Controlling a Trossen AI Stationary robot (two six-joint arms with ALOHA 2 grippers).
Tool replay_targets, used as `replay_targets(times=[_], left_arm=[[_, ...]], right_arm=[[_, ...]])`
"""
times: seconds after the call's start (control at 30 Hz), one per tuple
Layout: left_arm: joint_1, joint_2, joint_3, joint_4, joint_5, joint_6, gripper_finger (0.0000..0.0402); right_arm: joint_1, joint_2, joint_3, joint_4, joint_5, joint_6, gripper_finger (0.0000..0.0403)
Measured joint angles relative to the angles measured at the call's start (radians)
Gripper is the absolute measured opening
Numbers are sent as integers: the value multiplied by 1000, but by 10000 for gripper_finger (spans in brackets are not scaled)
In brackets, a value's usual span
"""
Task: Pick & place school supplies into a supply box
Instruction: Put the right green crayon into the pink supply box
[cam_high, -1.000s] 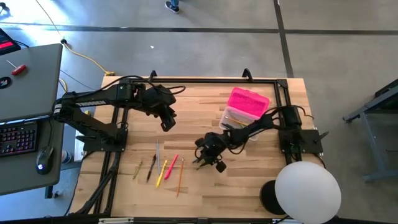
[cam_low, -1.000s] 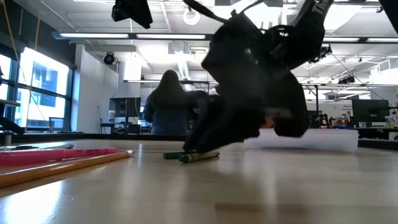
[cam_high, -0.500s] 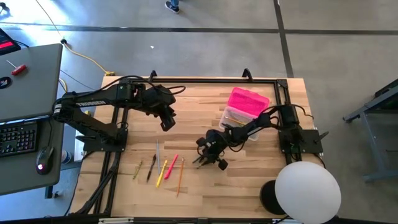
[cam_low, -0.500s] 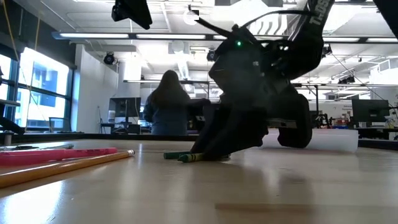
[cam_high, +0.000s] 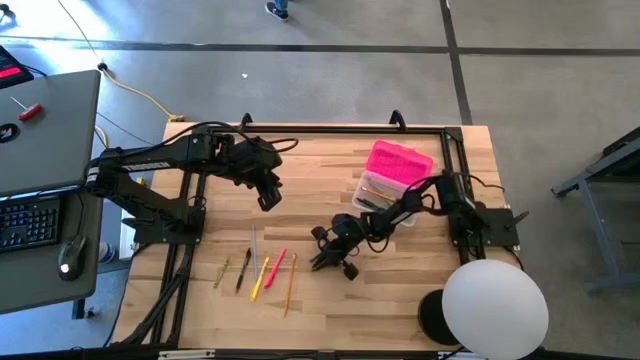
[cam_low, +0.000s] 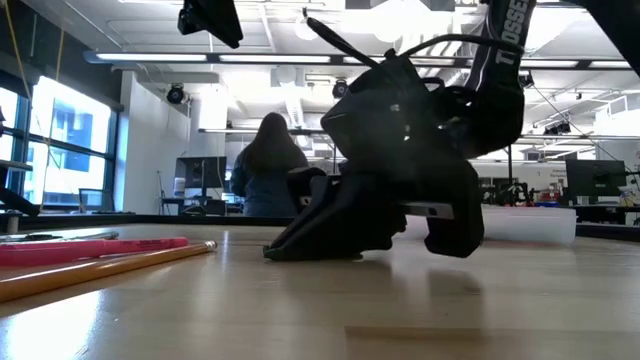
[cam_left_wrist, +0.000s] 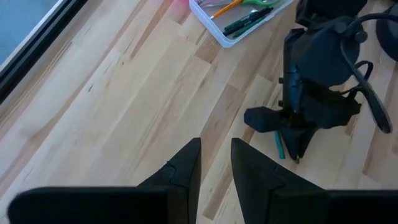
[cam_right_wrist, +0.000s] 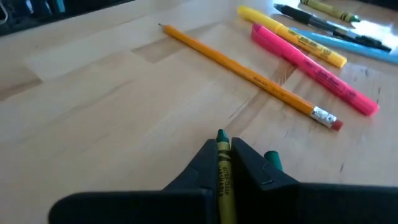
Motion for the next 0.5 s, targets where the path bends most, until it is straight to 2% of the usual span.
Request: replay_targets(times=[0.13,0.17,0.4,0.5], left_arm=[[0,0,0,0,14,-2,120],[0,0,0,-1,14,-4,120],[0,0,0,-3,14,-6,120],[0,0,0,-2,13,-6,120]], right_arm=[[6,-126,-4,-115,41,13,6],[8,-173,-9,-155,78,15,7],[13,-503,-4,-579,504,-71,4],[2,-611,-18,-665,700,-52,7]])
